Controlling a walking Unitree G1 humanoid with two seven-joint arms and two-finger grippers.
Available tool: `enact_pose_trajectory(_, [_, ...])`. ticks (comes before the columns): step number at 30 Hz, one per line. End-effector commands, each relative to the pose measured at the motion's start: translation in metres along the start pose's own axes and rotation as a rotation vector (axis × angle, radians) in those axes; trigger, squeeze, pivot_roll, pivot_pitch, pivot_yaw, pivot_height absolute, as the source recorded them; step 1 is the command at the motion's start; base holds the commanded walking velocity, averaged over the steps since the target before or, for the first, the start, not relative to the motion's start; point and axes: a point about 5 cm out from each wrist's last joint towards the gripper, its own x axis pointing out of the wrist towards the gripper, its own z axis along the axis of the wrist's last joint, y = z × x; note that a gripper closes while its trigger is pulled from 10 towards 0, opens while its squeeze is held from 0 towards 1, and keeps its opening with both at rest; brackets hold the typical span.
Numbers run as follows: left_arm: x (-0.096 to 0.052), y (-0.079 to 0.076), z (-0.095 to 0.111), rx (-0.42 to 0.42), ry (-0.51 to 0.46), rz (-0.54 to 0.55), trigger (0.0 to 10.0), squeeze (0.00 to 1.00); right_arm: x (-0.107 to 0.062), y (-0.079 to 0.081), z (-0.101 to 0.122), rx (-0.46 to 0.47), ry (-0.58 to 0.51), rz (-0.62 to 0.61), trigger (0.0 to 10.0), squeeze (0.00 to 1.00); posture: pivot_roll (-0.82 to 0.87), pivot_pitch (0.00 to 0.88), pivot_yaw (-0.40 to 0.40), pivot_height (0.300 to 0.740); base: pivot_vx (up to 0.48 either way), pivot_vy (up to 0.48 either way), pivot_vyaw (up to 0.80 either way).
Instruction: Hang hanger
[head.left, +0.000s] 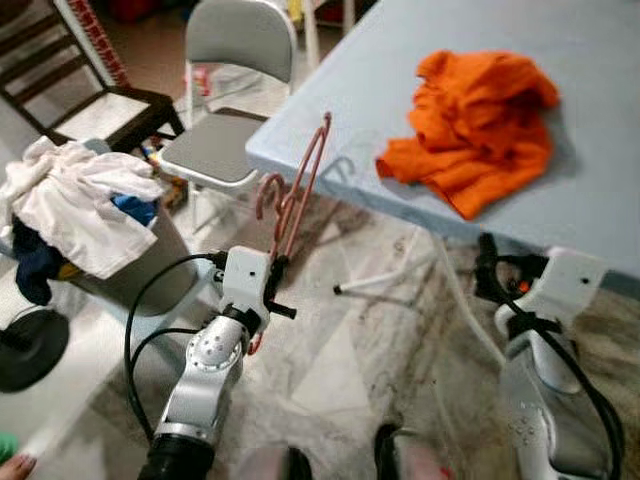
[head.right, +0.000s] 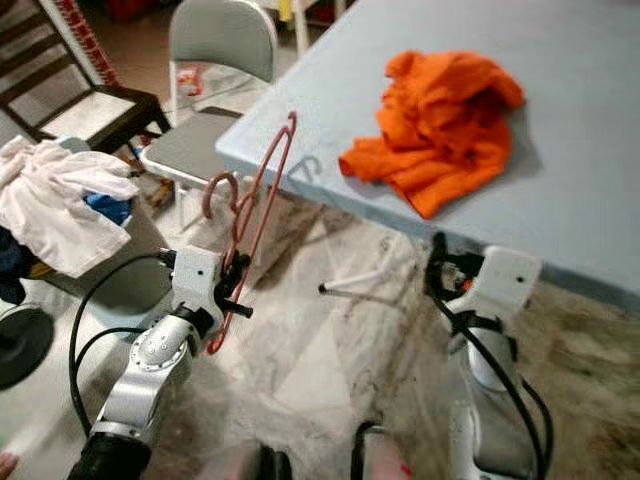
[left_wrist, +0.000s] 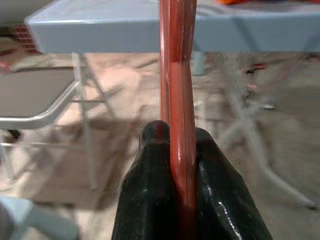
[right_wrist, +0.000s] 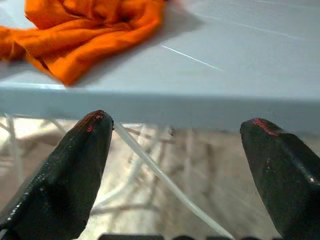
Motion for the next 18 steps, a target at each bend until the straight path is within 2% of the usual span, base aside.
enact_pose_trajectory(1, [-0.0033, 0.0058, -0.0018, 0.013, 0.005, 0.015, 10.0, 0.00, -0.0003, 0.0106, -0.0012, -0.010, -0.004, 0.068, 10.0, 0.00, -0.02, 0.220, 0.086, 0.740, -0.289, 0.000, 0.00])
enact_pose_trajectory(2, [-0.0033, 0.0058, -0.0017, 0.013, 0.003, 0.015, 10.0, 0.00, -0.0006, 0.0126, -0.0006, 0.022, -0.015, 0.092, 10.0, 0.00, -0.02, 0.220, 0.086, 0.740, -0.255, 0.000, 0.00])
enact_pose_trajectory(7, [-0.0026, 0.0078, -0.0024, 0.005, 0.005, 0.023, 10.0, 0.00, 0.0007, 0.0081, 0.0004, 0.011, -0.010, 0.095, 10.0, 0.00, -0.02, 0.218, 0.086, 0.740, 0.000, 0.000, 0.00])
enact_pose_trajectory(10, [-0.0017, 0.0090, -0.0046, -0.023, 0.020, 0.027, 10.0, 0.00, -0.0009, 0.0082, -0.0026, 0.036, 0.030, 0.124, 10.0, 0.00, -0.02, 0.220, 0.082, 0.740, 0.000, 0.000, 0.00])
enact_pose_trajectory(18, [0.0006, 0.0105, -0.0037, -0.051, 0.014, 0.024, 10.0, 0.00, -0.0023, 0.0093, 0.0007, 0.077, 0.001, 0.128, 10.0, 0.00, -0.03, 0.219, 0.079, 0.740, 0.000, 0.000, 0.00])
